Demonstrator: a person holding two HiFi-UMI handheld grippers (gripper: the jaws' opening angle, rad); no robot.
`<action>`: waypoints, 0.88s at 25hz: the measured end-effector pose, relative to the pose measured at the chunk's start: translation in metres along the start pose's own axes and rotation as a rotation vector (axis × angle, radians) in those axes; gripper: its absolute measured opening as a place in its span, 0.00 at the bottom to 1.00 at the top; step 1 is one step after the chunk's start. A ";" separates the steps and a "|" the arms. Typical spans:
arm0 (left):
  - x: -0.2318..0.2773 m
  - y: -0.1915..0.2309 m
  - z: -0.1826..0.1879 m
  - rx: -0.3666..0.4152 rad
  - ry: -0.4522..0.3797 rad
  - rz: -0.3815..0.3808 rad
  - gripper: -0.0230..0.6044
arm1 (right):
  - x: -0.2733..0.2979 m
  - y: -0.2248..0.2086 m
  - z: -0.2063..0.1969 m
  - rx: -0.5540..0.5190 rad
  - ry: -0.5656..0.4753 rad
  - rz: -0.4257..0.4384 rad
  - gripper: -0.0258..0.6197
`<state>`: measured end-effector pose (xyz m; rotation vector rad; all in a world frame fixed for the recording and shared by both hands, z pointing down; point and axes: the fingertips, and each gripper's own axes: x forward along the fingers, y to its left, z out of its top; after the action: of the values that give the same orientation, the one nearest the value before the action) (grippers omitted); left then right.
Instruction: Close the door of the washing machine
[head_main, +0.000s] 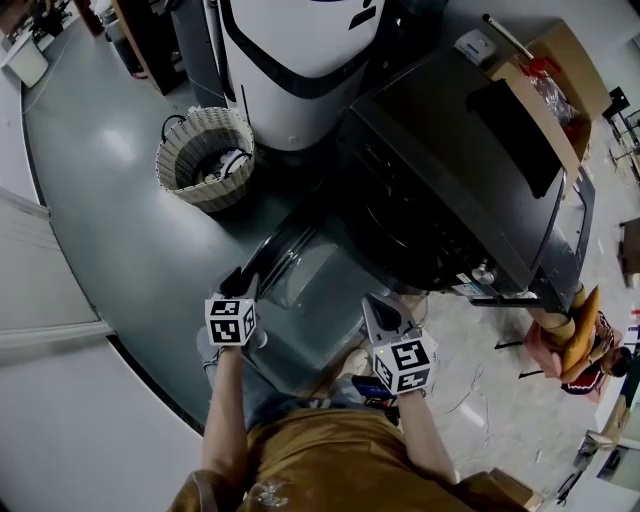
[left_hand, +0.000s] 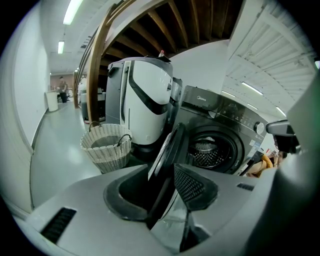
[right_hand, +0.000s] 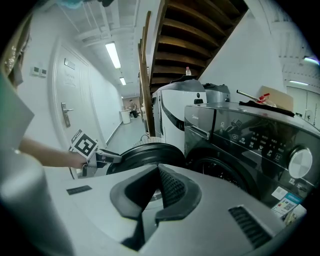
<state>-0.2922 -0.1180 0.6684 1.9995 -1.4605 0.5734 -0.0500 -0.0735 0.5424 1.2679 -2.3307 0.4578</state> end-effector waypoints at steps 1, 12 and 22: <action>0.000 -0.002 -0.001 0.000 0.004 -0.001 0.32 | -0.002 -0.001 0.000 0.002 -0.001 0.000 0.06; -0.006 -0.035 -0.016 0.003 0.037 -0.004 0.29 | -0.029 -0.015 -0.002 0.006 -0.025 0.005 0.06; -0.008 -0.068 -0.028 0.013 0.072 -0.007 0.27 | -0.059 -0.039 -0.010 0.021 -0.042 -0.016 0.06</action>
<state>-0.2297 -0.0781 0.6694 1.9722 -1.4101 0.6466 0.0142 -0.0476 0.5224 1.3178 -2.3542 0.4560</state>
